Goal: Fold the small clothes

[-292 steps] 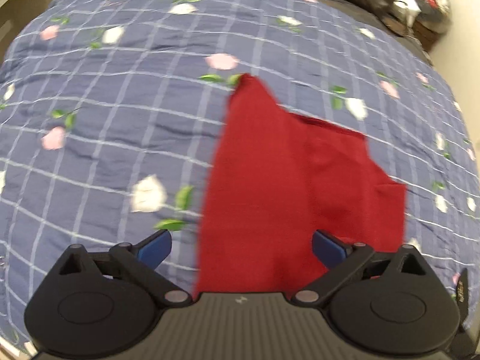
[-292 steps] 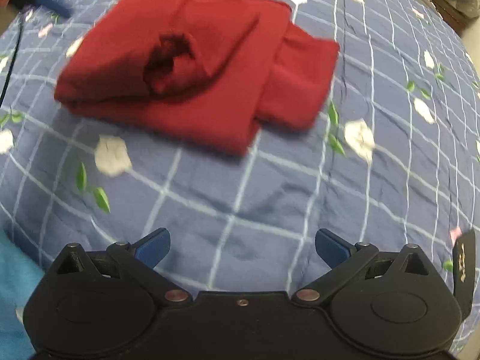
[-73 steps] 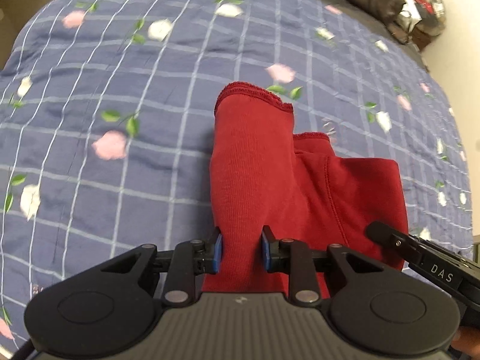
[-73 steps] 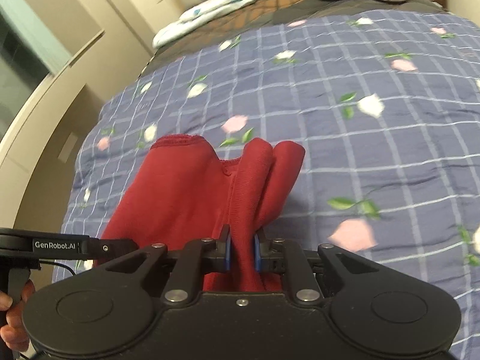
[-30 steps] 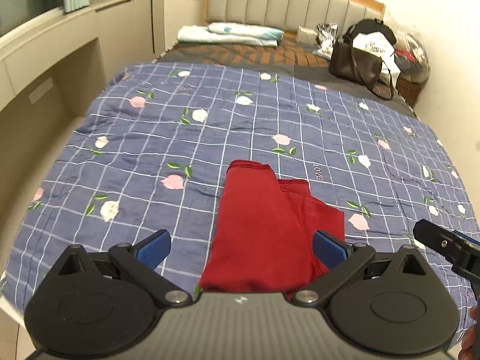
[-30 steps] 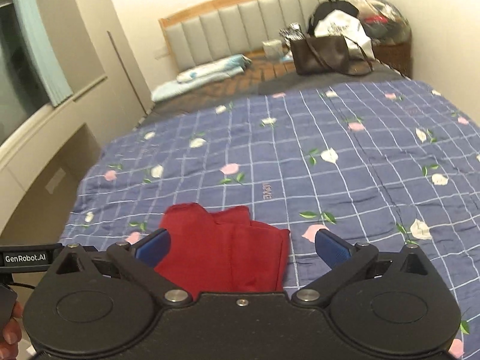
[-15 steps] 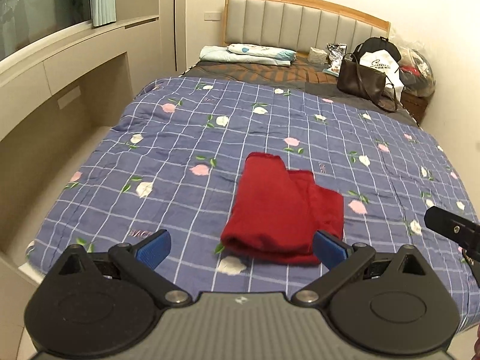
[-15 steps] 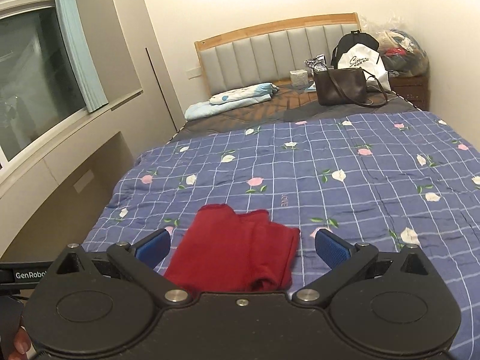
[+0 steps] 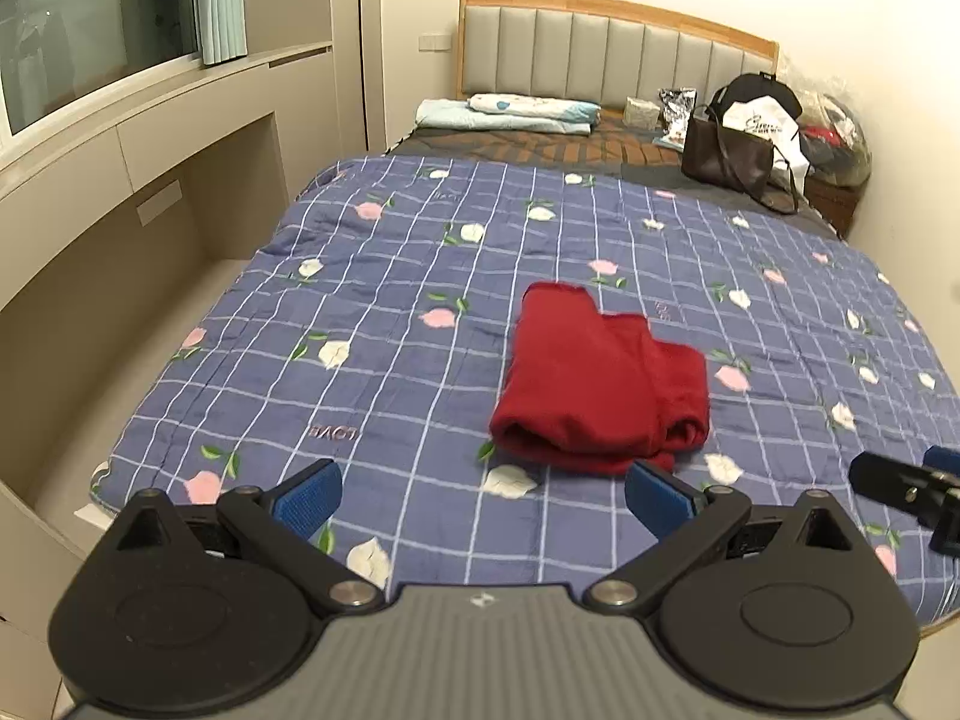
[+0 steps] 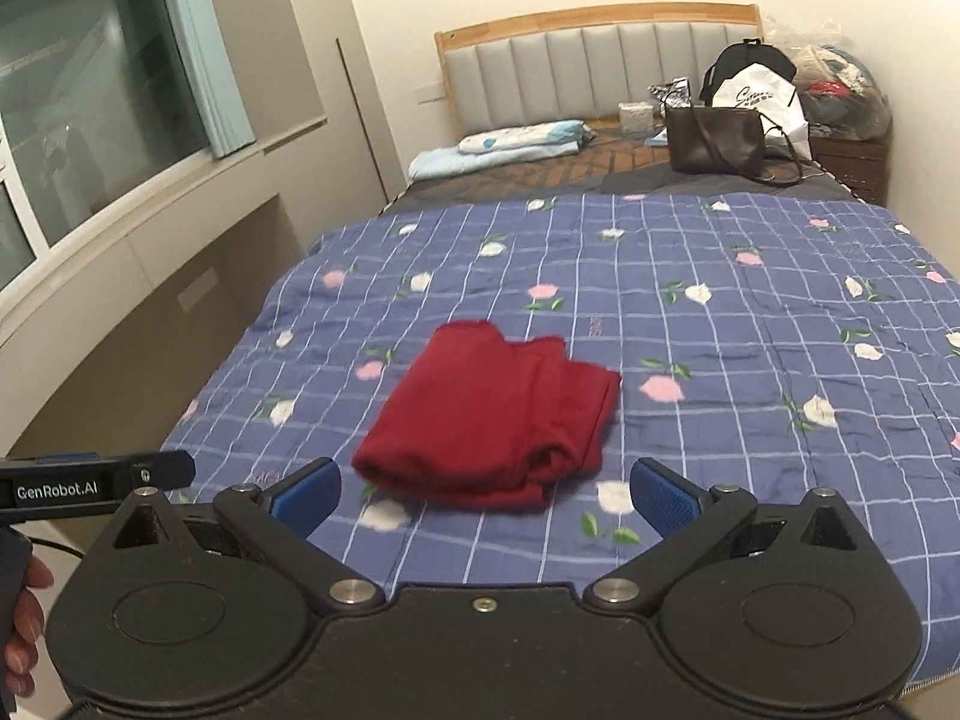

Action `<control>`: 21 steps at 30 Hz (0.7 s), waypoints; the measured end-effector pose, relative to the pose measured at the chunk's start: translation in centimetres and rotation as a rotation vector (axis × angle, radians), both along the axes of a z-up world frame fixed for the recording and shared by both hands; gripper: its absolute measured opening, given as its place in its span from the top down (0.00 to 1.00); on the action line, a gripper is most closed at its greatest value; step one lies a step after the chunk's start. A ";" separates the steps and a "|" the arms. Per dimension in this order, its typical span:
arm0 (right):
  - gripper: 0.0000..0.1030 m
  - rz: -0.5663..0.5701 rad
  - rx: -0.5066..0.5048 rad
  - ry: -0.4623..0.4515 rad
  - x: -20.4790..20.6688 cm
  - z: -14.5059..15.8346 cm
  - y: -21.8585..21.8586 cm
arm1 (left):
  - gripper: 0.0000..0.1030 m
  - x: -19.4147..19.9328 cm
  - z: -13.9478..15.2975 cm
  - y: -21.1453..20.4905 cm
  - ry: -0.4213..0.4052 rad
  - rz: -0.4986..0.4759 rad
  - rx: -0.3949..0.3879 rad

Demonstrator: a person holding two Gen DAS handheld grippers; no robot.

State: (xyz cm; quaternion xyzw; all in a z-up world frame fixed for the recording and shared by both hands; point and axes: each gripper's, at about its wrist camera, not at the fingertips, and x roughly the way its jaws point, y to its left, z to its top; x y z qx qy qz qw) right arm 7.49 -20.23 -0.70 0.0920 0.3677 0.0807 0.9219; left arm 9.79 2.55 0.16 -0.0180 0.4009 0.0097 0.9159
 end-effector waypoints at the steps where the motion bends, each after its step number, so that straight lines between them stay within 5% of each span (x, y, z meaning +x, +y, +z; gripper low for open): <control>1: 0.01 -0.001 -0.006 0.002 -0.2 -0.1 0.2 | 0.00 -0.2 -0.1 0.2 0.006 -0.005 0.002; 21: 0.01 -0.081 -0.054 0.063 -3.3 -1.1 5.0 | 0.00 -1.1 -1.5 4.9 0.042 -0.119 -0.010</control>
